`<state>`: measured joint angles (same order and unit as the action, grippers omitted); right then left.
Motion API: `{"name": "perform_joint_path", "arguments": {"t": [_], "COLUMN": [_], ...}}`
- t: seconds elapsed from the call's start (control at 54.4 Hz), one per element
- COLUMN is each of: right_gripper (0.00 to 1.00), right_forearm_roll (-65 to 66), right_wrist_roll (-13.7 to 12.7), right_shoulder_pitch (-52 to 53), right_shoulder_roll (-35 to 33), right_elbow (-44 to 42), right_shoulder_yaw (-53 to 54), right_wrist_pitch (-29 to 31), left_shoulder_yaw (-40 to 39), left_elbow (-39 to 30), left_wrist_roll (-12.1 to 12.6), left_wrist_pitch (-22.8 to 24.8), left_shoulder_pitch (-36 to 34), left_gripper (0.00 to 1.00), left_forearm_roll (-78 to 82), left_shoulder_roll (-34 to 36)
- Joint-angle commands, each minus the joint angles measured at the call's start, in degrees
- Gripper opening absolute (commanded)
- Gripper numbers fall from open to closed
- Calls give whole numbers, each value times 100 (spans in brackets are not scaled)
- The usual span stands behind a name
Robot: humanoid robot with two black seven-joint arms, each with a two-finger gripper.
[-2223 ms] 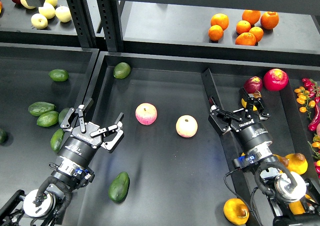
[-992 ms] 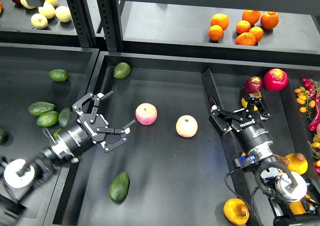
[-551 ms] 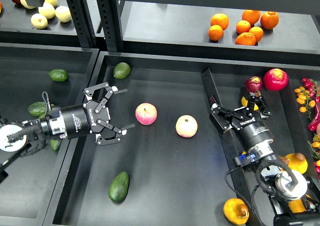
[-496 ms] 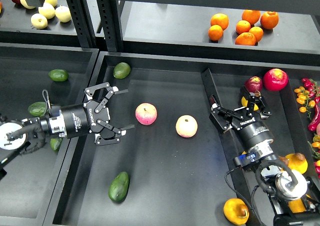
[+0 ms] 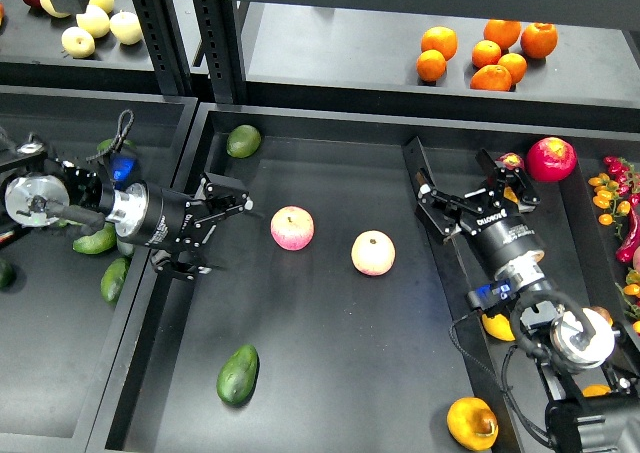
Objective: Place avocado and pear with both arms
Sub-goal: 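Swing the left gripper over the avocado nearest the robot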
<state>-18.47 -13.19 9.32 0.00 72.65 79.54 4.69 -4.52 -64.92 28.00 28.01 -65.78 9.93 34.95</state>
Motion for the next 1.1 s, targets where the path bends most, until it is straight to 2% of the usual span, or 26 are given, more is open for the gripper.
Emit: {"name": "perform_joint_path", "arguments": {"t": [0.0, 0.514, 0.882, 1.084], "right_gripper": [100, 100, 100, 100], "right_forearm_roll": [45, 282, 282, 282], "right_wrist_roll": [9, 9, 9, 9], "right_shoulder_pitch": [140, 422, 439, 448], "right_shoulder_roll": [0, 0, 0, 0], "right_elbow": [-23, -58, -58, -58], "right_shoulder_yaw": [8, 8, 8, 8], "right_wrist_pitch": [-55, -99, -91, -91], "left_shoulder_yaw": [443, 1744, 2298, 2553], "left_elbow": [251, 304, 348, 489], "left_wrist_roll": [0, 0, 0, 0], "left_wrist_pitch": [-1, -1, -1, -1], "left_shoulder_pitch": [-339, -735, -726, -717], "left_gripper": [100, 100, 100, 100], "left_forearm_roll": [561, 1783, 2127, 2127], "left_shoulder_roll": [-173, -1051, -1421, -1860]}}
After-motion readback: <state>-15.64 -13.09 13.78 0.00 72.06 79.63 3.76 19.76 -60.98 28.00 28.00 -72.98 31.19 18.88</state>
